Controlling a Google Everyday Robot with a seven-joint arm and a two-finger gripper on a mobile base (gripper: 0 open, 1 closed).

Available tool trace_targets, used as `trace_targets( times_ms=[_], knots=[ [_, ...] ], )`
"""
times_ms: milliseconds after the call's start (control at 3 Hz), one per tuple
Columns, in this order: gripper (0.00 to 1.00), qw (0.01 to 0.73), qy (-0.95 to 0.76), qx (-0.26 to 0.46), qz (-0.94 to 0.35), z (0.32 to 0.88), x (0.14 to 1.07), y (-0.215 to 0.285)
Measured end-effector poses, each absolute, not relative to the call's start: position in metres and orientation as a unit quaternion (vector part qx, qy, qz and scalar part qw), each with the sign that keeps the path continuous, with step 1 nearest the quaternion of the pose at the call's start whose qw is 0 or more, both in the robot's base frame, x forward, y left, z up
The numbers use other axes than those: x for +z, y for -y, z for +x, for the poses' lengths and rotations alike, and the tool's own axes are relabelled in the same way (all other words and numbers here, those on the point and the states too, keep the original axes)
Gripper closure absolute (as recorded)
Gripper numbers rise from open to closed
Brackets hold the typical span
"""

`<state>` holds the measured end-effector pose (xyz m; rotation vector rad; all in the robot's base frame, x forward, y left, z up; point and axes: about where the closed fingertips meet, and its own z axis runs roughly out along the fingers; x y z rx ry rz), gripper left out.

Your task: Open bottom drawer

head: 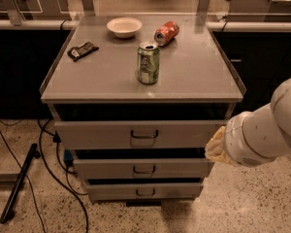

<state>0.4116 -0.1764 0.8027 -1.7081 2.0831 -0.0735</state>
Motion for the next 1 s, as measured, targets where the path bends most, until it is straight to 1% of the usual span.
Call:
trace_targets(
  times_ms=[333,667,1000],
  knots=[
    [1.0,0.212,-0.756,-0.038,-0.618,0.416,0.789,0.186],
    [1.0,0.212,-0.756,-0.057,-0.617,0.438,0.744,0.22],
    [1.0,0.222,-0.75,-0.056,-0.621,0.459,0.702,0.244]
  ],
)
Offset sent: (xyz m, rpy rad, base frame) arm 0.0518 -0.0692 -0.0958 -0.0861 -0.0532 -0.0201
